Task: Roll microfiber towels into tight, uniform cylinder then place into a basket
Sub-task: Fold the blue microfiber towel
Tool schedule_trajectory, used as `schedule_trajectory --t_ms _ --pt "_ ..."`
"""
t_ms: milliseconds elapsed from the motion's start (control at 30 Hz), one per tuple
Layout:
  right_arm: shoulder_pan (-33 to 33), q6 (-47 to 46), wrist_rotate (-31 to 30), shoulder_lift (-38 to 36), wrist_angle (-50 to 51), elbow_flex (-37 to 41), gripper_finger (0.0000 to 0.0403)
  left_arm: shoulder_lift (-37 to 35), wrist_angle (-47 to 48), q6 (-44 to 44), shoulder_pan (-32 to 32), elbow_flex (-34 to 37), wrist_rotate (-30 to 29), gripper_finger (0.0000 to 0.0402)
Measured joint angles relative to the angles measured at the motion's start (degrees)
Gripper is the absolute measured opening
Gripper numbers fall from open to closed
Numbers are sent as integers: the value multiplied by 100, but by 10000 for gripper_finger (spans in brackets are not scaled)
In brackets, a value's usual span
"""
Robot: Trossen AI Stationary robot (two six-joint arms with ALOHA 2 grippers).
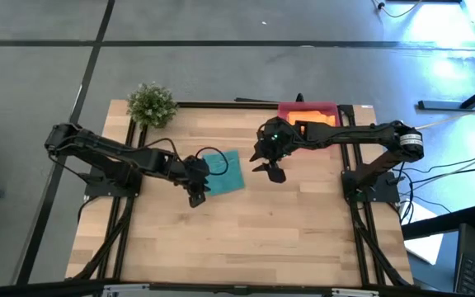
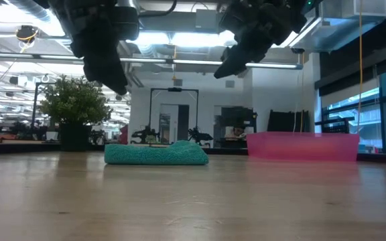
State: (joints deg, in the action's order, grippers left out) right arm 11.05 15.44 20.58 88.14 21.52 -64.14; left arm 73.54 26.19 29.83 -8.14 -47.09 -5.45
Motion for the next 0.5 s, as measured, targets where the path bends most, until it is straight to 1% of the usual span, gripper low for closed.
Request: schedule_trajectory --t_ms 167,267,367,433,500 --pt "-51 10 81 0 -31 0 181 0 32 245 -72 0 114 134" --pt "-213 108 140 52 -52 -2 181 0 31 -189 -212 0 328 131" --pt "-447 186 155 228 -60 -2 181 0 42 -587 -445 4 339 130" --pt "-613 301 152 407 -150 -2 181 0 55 -661 -567 4 338 129" --pt "-801 313 -46 625 -264 -2 181 0 55 -660 -669 5 317 129"
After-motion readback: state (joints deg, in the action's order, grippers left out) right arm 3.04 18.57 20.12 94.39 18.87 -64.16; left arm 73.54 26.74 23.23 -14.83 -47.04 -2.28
